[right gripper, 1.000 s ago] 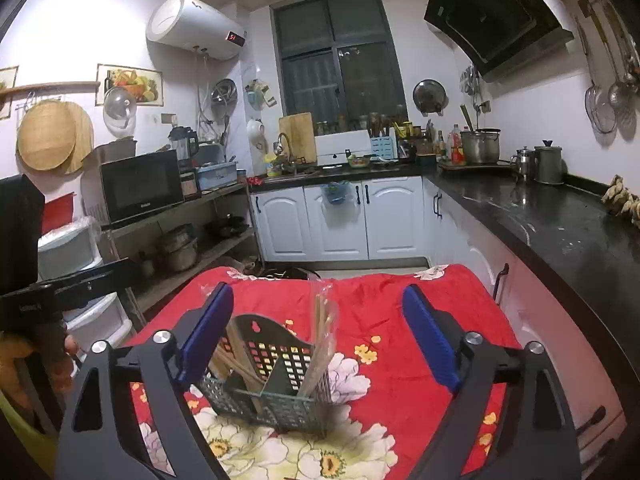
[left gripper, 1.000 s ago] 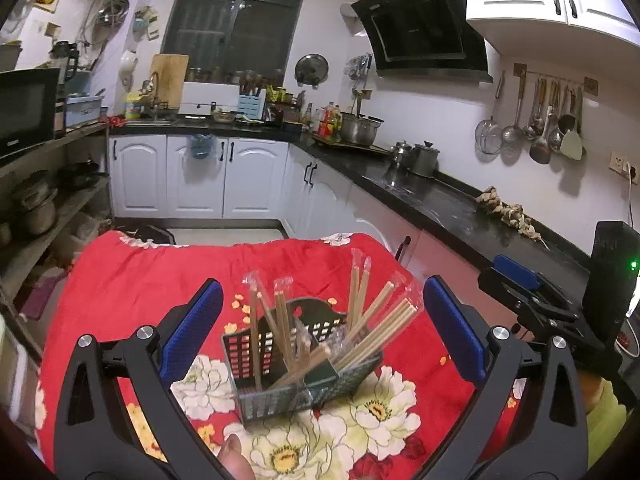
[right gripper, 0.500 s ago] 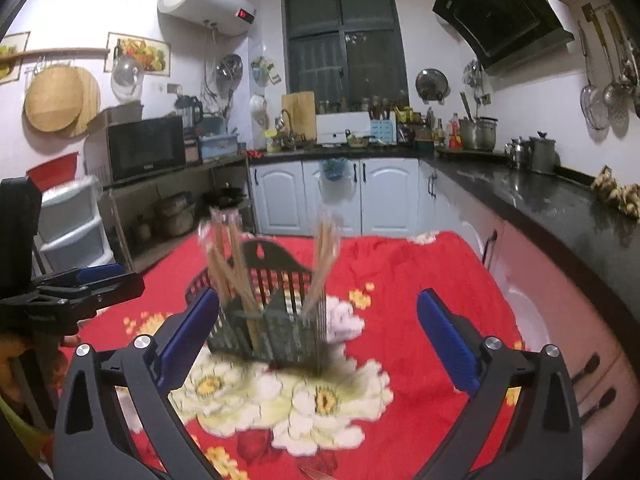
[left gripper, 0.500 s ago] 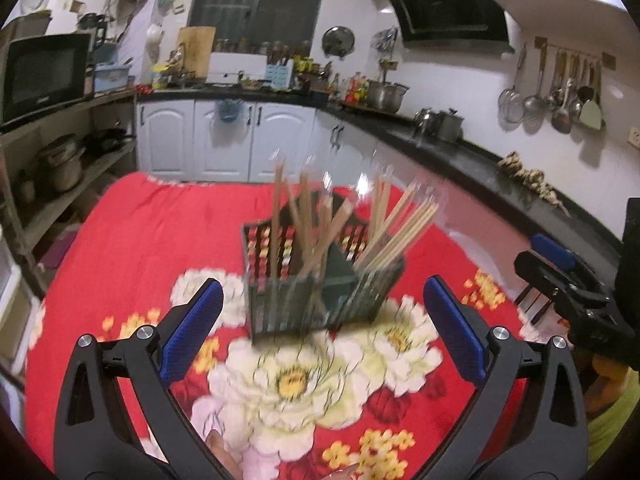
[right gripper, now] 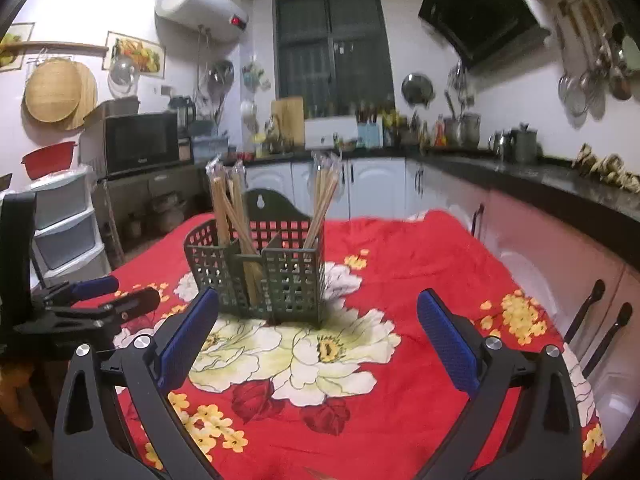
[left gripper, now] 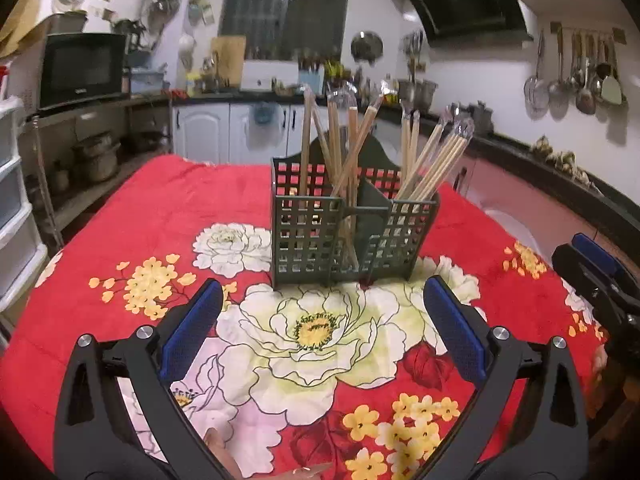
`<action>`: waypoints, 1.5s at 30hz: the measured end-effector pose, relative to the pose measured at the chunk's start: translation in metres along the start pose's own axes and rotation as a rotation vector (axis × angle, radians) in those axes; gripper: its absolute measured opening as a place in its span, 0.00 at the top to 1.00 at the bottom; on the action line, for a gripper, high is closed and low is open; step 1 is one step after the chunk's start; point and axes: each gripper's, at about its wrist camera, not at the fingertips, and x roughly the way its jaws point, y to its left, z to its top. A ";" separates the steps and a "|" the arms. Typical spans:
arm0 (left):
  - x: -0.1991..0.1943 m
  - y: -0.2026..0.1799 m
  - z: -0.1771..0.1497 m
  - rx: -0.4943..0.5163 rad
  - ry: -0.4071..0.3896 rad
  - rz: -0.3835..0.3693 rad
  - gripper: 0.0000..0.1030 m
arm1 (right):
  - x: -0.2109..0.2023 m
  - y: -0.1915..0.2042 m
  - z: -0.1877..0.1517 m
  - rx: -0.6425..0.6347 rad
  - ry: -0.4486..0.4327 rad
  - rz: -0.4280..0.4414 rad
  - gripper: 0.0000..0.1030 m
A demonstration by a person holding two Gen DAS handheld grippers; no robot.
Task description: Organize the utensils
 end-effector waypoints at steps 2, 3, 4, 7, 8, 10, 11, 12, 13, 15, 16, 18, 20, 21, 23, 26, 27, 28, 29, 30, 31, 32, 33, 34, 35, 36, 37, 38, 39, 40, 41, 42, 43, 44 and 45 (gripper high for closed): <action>-0.006 0.000 -0.006 -0.011 -0.062 -0.025 0.10 | -0.007 -0.002 -0.003 0.007 -0.054 -0.004 0.06; -0.008 0.000 -0.007 -0.006 -0.079 -0.029 0.10 | -0.010 -0.003 -0.004 0.013 -0.081 -0.013 0.06; -0.010 -0.001 -0.009 0.001 -0.093 -0.032 0.10 | -0.011 -0.004 -0.005 0.017 -0.098 -0.021 0.06; -0.012 -0.003 -0.013 0.015 -0.122 -0.045 0.10 | -0.013 -0.004 -0.008 0.000 -0.139 -0.046 0.06; -0.012 -0.005 -0.013 0.021 -0.122 -0.052 0.10 | -0.012 -0.004 -0.009 -0.008 -0.138 -0.048 0.06; -0.012 -0.006 -0.013 0.030 -0.125 -0.050 0.10 | -0.008 -0.002 -0.011 -0.016 -0.123 -0.046 0.06; -0.012 -0.007 -0.013 0.030 -0.125 -0.048 0.10 | -0.008 -0.001 -0.012 -0.018 -0.121 -0.044 0.06; -0.012 -0.007 -0.013 0.030 -0.127 -0.047 0.10 | -0.007 -0.001 -0.012 -0.019 -0.118 -0.041 0.06; -0.012 -0.007 -0.013 0.030 -0.128 -0.048 0.10 | -0.007 -0.001 -0.013 -0.019 -0.118 -0.042 0.06; -0.012 -0.006 -0.014 0.028 -0.129 -0.052 0.10 | -0.007 -0.001 -0.013 -0.018 -0.117 -0.038 0.06; -0.012 -0.006 -0.014 0.027 -0.130 -0.052 0.10 | -0.007 0.000 -0.013 -0.017 -0.116 -0.038 0.06; -0.012 -0.006 -0.014 0.028 -0.128 -0.048 0.10 | -0.006 0.001 -0.013 -0.018 -0.116 -0.039 0.06; -0.012 -0.006 -0.015 0.027 -0.125 -0.047 0.10 | -0.006 0.002 -0.014 -0.017 -0.113 -0.039 0.06; -0.012 -0.006 -0.015 0.027 -0.126 -0.046 0.10 | -0.005 0.002 -0.014 -0.016 -0.112 -0.039 0.06; -0.013 -0.006 -0.015 0.024 -0.124 -0.044 0.10 | -0.006 0.002 -0.014 -0.015 -0.113 -0.042 0.06; -0.012 -0.005 -0.015 0.023 -0.124 -0.044 0.10 | -0.005 0.002 -0.015 -0.014 -0.112 -0.043 0.06; -0.012 -0.005 -0.015 0.023 -0.124 -0.042 0.10 | -0.005 0.002 -0.015 -0.013 -0.111 -0.043 0.06; -0.012 -0.005 -0.015 0.023 -0.124 -0.042 0.10 | -0.005 0.002 -0.015 -0.014 -0.112 -0.044 0.06; -0.012 -0.004 -0.015 0.023 -0.125 -0.046 0.10 | -0.006 0.002 -0.015 -0.014 -0.114 -0.044 0.06; -0.012 -0.004 -0.015 0.022 -0.125 -0.046 0.10 | -0.005 0.002 -0.015 -0.014 -0.115 -0.044 0.06; -0.013 -0.004 -0.015 0.021 -0.127 -0.044 0.10 | -0.005 0.002 -0.015 -0.014 -0.114 -0.044 0.06; -0.013 -0.004 -0.015 0.020 -0.127 -0.045 0.10 | -0.005 0.001 -0.015 -0.014 -0.113 -0.043 0.06; -0.013 -0.004 -0.015 0.020 -0.126 -0.045 0.10 | -0.005 0.001 -0.015 -0.014 -0.112 -0.043 0.06; -0.013 -0.005 -0.015 0.021 -0.127 -0.042 0.10 | -0.006 0.001 -0.015 -0.015 -0.112 -0.044 0.06; -0.013 -0.004 -0.015 0.021 -0.128 -0.044 0.10 | -0.006 0.002 -0.015 -0.014 -0.114 -0.044 0.06; -0.013 -0.004 -0.015 0.022 -0.128 -0.044 0.10 | -0.005 0.001 -0.015 -0.014 -0.115 -0.043 0.06; -0.013 -0.004 -0.015 0.021 -0.128 -0.043 0.10 | -0.005 0.001 -0.015 -0.013 -0.112 -0.042 0.06; -0.013 -0.004 -0.015 0.022 -0.129 -0.044 0.10 | -0.006 0.002 -0.015 -0.013 -0.113 -0.044 0.06; -0.013 -0.004 -0.015 0.022 -0.128 -0.044 0.10 | -0.005 0.002 -0.016 -0.013 -0.113 -0.043 0.06; -0.013 -0.005 -0.015 0.021 -0.128 -0.042 0.10 | -0.005 0.002 -0.015 -0.013 -0.112 -0.043 0.06; -0.013 -0.004 -0.015 0.021 -0.128 -0.043 0.10 | -0.006 0.002 -0.015 -0.013 -0.112 -0.044 0.06; -0.013 -0.004 -0.015 0.021 -0.128 -0.044 0.10 | -0.006 0.002 -0.015 -0.013 -0.112 -0.043 0.06; -0.013 -0.004 -0.015 0.019 -0.128 -0.043 0.10 | -0.006 0.002 -0.015 -0.012 -0.113 -0.043 0.06; -0.013 -0.004 -0.015 0.019 -0.130 -0.042 0.10 | -0.006 0.002 -0.015 -0.012 -0.114 -0.045 0.06; -0.013 -0.004 -0.015 0.021 -0.129 -0.042 0.10 | -0.006 0.001 -0.015 -0.012 -0.113 -0.044 0.06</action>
